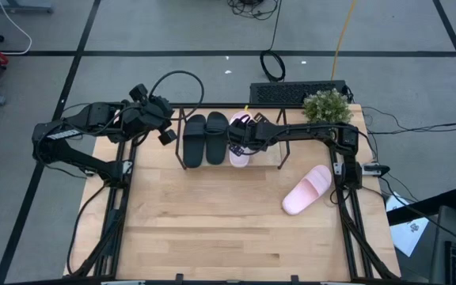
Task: Pick and place slides into the shelf
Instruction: Put the left pink slipper on the shelf
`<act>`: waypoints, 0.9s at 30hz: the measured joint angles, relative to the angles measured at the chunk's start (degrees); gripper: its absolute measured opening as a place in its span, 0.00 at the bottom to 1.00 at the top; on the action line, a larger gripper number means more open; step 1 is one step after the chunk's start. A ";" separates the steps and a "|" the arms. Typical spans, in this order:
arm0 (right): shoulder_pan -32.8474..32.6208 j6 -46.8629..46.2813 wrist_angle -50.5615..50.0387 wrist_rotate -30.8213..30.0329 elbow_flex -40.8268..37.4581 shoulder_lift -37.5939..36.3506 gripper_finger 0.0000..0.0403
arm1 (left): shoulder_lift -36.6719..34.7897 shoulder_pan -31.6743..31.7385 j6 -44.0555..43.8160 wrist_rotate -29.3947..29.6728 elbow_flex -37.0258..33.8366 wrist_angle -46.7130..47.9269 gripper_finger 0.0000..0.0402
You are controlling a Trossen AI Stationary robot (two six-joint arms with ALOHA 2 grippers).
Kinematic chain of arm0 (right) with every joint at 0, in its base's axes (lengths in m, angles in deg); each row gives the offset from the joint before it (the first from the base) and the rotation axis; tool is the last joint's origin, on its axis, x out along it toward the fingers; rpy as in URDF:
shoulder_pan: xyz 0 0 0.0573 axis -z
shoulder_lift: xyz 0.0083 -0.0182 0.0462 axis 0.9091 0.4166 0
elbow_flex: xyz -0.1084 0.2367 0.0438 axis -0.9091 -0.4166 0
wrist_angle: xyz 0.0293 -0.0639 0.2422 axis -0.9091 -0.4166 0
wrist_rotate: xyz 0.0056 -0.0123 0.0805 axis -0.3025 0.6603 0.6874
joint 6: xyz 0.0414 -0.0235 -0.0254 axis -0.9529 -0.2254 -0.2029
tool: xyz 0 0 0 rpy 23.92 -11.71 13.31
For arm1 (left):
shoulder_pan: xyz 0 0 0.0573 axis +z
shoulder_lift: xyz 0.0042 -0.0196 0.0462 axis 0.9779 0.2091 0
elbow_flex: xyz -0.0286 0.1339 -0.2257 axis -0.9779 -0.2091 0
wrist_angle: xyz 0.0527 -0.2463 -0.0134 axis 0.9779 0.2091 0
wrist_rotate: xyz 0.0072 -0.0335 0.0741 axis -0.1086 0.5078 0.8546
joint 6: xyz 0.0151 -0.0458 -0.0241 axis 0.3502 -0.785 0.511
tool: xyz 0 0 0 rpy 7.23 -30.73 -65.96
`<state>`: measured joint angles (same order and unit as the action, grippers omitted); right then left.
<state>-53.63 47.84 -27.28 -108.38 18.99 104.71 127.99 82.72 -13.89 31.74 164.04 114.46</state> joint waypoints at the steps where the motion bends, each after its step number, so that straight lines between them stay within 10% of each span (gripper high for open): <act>1: 0.01 0.21 0.13 0.49 0.00 0.00 0.42 | 0.01 0.01 -0.01 0.00 0.00 0.00 0.40; 27: -0.02 1.65 -0.17 3.96 -0.17 -3.77 0.58 | 0.02 -0.01 0.02 0.02 0.00 -0.07 0.40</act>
<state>-53.66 49.49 -27.45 -104.42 18.82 100.95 128.01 82.71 -13.86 31.77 164.04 114.40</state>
